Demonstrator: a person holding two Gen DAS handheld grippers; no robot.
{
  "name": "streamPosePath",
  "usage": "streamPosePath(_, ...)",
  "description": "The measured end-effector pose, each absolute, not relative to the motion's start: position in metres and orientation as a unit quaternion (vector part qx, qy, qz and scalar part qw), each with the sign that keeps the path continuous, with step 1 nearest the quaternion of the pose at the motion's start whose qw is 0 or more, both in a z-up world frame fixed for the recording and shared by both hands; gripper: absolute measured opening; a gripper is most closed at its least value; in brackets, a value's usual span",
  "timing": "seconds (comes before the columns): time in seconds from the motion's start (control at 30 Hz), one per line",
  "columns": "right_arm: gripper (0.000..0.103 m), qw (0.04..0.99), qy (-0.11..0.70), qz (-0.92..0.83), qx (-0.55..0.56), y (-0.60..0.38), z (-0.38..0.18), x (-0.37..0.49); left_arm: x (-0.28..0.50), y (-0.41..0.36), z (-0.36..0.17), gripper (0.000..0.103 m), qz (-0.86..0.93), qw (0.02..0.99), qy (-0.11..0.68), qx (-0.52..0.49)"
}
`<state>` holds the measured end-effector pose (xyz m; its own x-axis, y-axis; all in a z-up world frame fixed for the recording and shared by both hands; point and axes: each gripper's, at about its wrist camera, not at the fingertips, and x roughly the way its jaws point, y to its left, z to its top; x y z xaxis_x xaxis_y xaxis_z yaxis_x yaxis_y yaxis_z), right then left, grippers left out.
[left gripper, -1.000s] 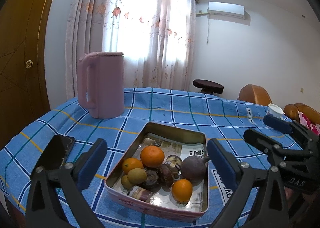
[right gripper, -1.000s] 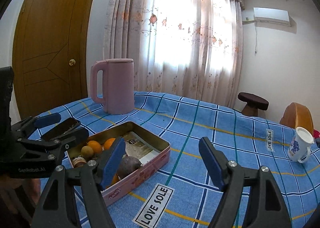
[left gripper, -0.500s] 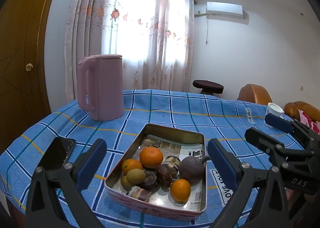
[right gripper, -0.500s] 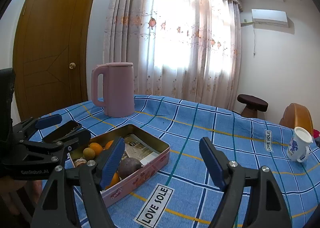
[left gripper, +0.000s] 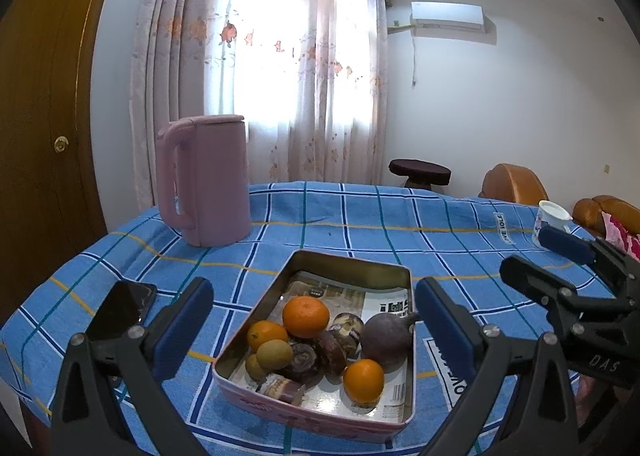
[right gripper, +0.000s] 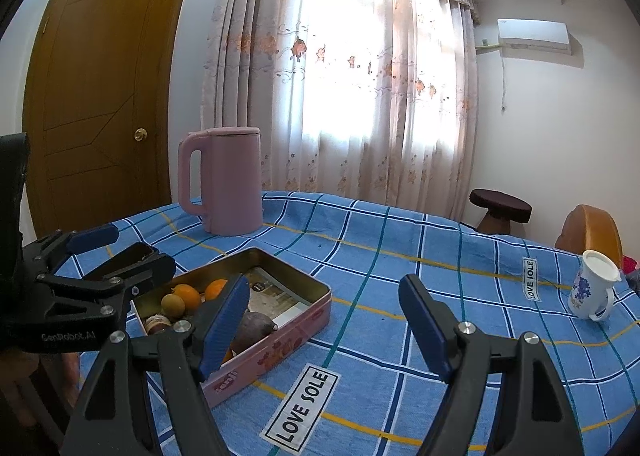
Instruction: Organize fruits
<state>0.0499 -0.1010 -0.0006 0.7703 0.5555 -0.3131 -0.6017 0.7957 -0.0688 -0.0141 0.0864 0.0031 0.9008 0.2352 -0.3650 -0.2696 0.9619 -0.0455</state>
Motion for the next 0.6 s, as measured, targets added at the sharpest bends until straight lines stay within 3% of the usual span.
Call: streamPosePath(0.6, 0.078, 0.941, 0.141, 0.297, -0.078, -0.111, -0.008, 0.051, -0.016, 0.079, 0.013, 0.103, 0.131, 0.976, 0.168, -0.042)
